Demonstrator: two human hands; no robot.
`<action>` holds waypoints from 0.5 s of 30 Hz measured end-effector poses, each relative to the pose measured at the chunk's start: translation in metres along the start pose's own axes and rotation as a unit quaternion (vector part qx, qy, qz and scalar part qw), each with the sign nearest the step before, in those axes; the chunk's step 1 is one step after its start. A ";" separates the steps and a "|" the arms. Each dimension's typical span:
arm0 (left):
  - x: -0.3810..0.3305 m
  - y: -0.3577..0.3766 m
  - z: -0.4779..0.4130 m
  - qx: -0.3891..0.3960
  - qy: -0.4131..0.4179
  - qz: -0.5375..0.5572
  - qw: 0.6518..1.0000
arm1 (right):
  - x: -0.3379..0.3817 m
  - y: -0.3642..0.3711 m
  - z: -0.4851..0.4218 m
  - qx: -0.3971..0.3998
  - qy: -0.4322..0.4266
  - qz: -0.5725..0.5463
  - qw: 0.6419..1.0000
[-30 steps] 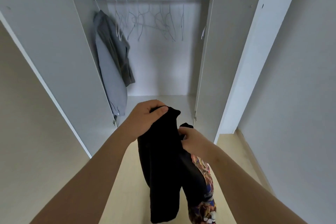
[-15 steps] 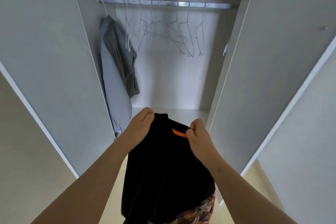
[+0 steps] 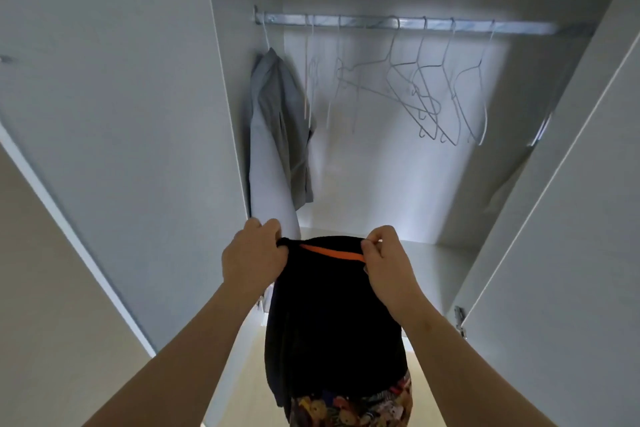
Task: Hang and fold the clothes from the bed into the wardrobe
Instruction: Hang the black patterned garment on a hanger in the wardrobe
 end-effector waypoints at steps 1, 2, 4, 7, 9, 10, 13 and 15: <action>0.004 0.004 -0.008 0.020 -0.050 0.099 0.994 | 0.000 0.002 -0.011 0.002 0.002 -0.005 1.000; 0.005 0.009 -0.018 0.044 -0.106 0.221 0.968 | 0.000 0.006 -0.026 0.009 0.003 -0.011 1.000; 0.003 0.017 -0.034 0.071 -0.208 0.412 0.884 | 0.004 0.013 -0.049 0.021 0.003 -0.019 1.000; -0.004 0.022 -0.072 0.090 -0.308 0.576 0.752 | 0.008 0.026 -0.094 0.046 0.002 -0.045 0.998; -0.012 0.026 -0.096 0.080 -0.339 0.634 0.691 | 0.008 0.030 -0.125 0.056 0.013 -0.059 0.997; -0.017 0.028 -0.111 0.069 -0.350 0.643 0.678 | 0.008 0.030 -0.143 0.061 0.015 -0.063 0.996; -0.029 0.034 -0.154 0.028 -0.381 0.643 0.664 | 0.010 0.033 -0.189 0.089 0.009 -0.060 0.994; -0.037 0.027 -0.189 -0.004 -0.390 0.628 0.673 | 0.016 0.036 -0.218 0.123 0.005 -0.056 0.991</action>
Point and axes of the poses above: each hand's wrist, its own z-axis away from the middle knuckle, its own y-axis out of the palm, x = y × z, the point moved 4 cm from there along -z, towards the middle knuckle, and after that the axes turned 5 degrees about -z, right-handed, at the moved point
